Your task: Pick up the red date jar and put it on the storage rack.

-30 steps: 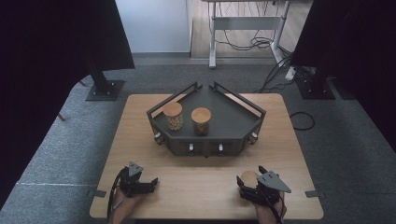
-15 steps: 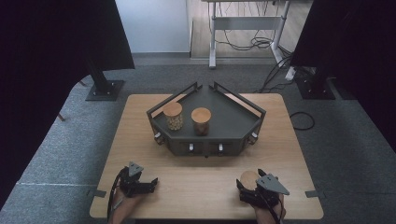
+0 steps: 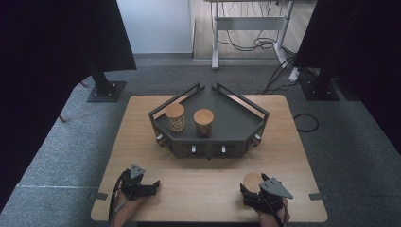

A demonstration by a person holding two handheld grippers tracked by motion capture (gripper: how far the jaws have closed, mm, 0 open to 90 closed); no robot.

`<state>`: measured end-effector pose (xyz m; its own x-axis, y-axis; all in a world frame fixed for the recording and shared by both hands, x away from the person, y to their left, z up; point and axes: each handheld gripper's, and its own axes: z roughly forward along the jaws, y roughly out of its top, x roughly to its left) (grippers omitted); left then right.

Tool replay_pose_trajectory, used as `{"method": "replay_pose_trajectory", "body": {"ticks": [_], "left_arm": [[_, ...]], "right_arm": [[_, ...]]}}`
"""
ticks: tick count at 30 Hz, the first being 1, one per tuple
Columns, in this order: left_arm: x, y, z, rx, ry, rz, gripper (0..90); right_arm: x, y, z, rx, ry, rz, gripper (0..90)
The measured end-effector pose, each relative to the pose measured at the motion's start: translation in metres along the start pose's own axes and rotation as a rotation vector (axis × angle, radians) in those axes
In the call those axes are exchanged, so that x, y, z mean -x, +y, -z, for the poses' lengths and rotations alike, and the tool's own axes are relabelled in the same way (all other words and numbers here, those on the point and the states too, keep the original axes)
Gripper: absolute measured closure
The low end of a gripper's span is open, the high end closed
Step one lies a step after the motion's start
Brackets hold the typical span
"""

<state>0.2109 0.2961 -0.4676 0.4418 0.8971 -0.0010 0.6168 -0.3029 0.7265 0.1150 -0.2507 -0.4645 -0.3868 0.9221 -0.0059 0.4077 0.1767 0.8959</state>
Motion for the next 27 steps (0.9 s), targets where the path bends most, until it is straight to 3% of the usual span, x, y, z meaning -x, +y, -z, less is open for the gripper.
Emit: {"method": "replay_pose_trajectory", "body": {"ticks": [15,27], "left_arm": [[0.0000,0.0000,0.0000,0.000,0.000,0.000,3.4],[-0.0001,0.0000,0.0000,0.000,-0.001,-0.001,3.4]], "right_arm": [[0.0023,0.0002,0.0019,-0.025,0.012,-0.019,22.1],[-0.0013,0.0056,0.0026,-0.038,-0.007,-0.029,22.7]]}}
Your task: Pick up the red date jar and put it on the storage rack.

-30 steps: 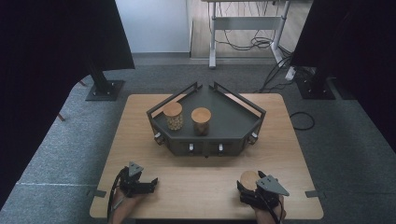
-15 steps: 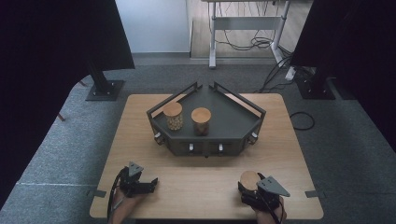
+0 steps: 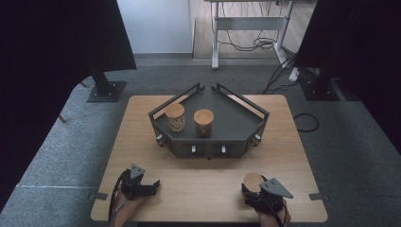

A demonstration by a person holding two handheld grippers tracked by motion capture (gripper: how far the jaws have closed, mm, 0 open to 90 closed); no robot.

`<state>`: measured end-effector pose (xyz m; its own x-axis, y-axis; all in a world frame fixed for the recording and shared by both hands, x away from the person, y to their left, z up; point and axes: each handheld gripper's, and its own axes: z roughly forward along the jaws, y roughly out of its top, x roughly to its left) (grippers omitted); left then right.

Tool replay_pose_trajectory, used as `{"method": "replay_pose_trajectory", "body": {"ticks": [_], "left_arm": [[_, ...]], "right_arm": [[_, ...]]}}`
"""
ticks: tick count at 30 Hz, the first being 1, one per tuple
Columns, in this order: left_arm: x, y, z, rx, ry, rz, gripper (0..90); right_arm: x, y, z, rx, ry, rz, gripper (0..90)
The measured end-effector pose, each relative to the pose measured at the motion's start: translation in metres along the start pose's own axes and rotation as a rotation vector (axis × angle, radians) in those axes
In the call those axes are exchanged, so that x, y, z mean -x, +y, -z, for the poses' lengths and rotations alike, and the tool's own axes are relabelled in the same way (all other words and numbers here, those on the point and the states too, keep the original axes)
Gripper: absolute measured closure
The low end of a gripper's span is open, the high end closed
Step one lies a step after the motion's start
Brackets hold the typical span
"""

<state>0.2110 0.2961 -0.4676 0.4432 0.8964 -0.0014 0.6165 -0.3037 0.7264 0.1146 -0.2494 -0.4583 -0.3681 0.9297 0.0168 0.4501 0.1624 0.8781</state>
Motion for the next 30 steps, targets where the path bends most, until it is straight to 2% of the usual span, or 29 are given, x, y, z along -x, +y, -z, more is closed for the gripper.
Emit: {"method": "replay_pose_trajectory", "body": {"ticks": [15,30], "left_arm": [[0.000,0.000,0.000,0.000,-0.001,0.000,3.5],[-0.001,0.001,0.000,-0.002,-0.006,-0.007,3.3]], "right_arm": [[0.001,0.008,0.006,0.033,0.010,0.001,22.7],[0.002,0.029,0.009,0.056,0.020,0.015,22.7]]}}
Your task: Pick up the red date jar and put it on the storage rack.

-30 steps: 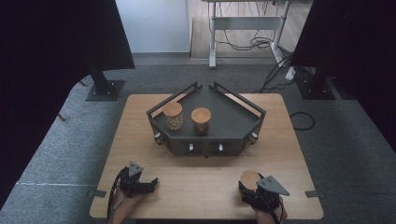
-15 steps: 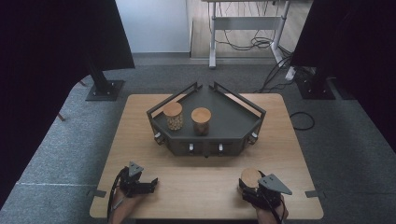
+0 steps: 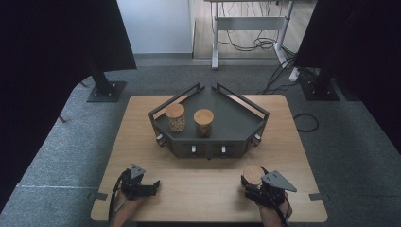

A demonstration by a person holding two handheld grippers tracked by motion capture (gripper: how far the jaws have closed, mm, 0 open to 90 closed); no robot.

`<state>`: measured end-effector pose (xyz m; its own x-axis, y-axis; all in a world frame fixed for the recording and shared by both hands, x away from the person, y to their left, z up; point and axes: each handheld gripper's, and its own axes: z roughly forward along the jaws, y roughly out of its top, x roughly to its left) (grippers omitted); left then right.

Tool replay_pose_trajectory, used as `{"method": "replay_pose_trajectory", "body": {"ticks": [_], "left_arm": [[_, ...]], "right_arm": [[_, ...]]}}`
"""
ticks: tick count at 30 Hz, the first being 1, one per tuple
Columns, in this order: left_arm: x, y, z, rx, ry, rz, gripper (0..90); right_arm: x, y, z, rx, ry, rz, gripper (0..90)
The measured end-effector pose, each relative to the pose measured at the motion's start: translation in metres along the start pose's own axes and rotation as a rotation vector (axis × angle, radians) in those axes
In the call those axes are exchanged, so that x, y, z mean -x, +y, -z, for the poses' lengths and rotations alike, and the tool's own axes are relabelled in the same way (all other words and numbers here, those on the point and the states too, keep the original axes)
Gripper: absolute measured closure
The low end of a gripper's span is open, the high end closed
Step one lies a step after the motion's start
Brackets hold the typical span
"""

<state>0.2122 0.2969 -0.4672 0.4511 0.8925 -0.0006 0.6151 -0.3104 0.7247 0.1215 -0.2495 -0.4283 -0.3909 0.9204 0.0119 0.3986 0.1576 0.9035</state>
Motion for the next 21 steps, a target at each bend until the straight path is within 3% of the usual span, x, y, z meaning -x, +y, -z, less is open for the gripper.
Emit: {"method": "replay_pose_trajectory", "body": {"ticks": [21], "left_arm": [[0.000,-0.001,0.000,0.003,0.001,0.002,3.5]], "right_arm": [[0.007,0.043,0.003,0.023,0.006,0.019,22.8]]}}
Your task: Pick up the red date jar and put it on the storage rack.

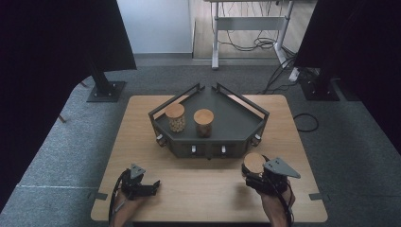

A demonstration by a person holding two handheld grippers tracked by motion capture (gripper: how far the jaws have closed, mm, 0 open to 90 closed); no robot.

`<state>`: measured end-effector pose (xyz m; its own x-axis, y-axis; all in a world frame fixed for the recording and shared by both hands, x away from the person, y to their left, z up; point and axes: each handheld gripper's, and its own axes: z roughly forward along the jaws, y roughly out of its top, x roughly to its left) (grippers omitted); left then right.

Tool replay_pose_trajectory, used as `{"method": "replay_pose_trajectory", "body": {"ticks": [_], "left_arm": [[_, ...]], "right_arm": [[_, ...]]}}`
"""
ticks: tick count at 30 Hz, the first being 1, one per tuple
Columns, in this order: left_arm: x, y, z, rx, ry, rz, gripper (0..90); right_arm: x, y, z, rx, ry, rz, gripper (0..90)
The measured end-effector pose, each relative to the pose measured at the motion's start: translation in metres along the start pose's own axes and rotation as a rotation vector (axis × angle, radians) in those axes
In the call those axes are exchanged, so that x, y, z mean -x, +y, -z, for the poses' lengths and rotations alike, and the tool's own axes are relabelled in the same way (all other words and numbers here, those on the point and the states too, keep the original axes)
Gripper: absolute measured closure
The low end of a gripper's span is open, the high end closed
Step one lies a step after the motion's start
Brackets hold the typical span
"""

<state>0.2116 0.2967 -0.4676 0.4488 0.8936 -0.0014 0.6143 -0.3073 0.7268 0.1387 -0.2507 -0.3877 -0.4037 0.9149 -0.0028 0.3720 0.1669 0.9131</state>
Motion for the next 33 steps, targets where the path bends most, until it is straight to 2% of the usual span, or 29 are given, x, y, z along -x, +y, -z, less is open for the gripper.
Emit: {"method": "replay_pose_trajectory", "body": {"ticks": [7,25,33], "left_arm": [[0.000,0.000,0.001,0.000,0.001,0.002,3.8],[0.000,0.000,0.001,-0.001,0.001,0.002,3.8],[0.000,0.000,0.001,-0.002,0.001,0.001,3.8]], "right_arm": [[0.002,0.019,-0.002,0.015,0.002,0.017,22.8],[0.011,0.053,-0.014,0.018,0.019,0.022,22.8],[0.014,0.063,-0.019,0.014,0.012,0.025,22.8]]}}
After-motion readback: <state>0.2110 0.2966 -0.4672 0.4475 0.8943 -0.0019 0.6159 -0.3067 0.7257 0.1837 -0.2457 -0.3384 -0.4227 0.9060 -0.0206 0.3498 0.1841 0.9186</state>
